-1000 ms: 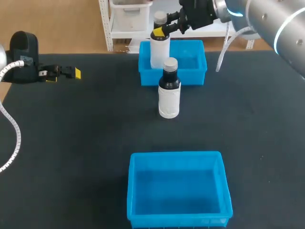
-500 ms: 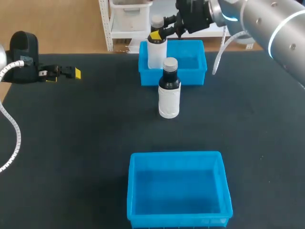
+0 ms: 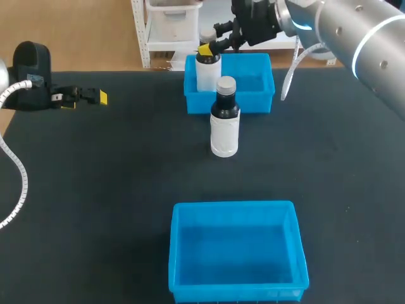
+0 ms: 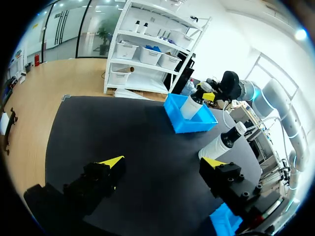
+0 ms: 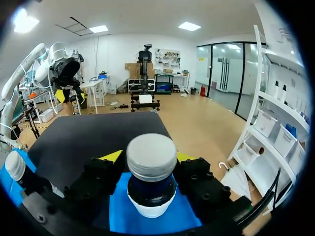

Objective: Pick up the bottle, and place it in the far bin if it is heavy, or in the near bin if it is light.

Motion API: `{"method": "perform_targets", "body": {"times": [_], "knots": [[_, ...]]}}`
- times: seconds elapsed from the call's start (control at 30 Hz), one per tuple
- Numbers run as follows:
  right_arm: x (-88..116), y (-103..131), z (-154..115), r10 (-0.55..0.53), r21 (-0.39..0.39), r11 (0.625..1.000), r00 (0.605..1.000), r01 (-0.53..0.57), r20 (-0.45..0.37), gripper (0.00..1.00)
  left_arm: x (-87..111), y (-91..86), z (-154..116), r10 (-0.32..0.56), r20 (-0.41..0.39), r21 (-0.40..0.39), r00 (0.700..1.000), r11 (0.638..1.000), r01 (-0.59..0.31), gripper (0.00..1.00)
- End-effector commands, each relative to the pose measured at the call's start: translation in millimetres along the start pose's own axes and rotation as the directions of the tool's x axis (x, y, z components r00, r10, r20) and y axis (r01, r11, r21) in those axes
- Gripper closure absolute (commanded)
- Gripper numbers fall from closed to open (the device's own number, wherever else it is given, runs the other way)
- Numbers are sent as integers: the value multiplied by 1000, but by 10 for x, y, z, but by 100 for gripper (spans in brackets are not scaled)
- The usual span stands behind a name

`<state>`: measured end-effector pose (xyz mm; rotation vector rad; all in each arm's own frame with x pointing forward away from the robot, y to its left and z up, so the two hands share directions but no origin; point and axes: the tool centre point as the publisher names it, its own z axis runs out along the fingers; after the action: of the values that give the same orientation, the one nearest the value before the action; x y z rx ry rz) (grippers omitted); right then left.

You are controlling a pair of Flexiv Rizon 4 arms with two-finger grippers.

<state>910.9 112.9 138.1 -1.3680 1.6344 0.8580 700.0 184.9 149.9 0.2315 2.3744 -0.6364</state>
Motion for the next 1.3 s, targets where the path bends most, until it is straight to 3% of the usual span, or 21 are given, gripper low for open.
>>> {"method": "perform_targets", "body": {"times": [0.03, 0.4, 0.77, 1.03, 1.3], "knots": [[-36, -93, 38, 3, -415, 910, 1000, -10, -19, 0, 0, 0, 0, 0, 0, 0, 1000, 1000, 0, 0], [-3, -152, -338, 28, -341, 939, 999, -42, -46, 0, 0, 0, 0, 0, 0, 0, 1000, 1000, 0, 0], [136, -178, -1139, 87, -145, 985, 995, -94, -53, 0, 0, 0, 0, 0, 0, 0, 1000, 1000, 0, 0], [260, 90, -1759, 135, 12, 991, 989, -134, -61, 0, 0, 0, 0, 0, 0, 0, 1000, 1000, 0, 0], [373, 596, -2133, 179, 101, 980, 982, -173, -57, 0, 0, 0, 0, 0, 0, 0, 1000, 1000, 0, 0]]}}
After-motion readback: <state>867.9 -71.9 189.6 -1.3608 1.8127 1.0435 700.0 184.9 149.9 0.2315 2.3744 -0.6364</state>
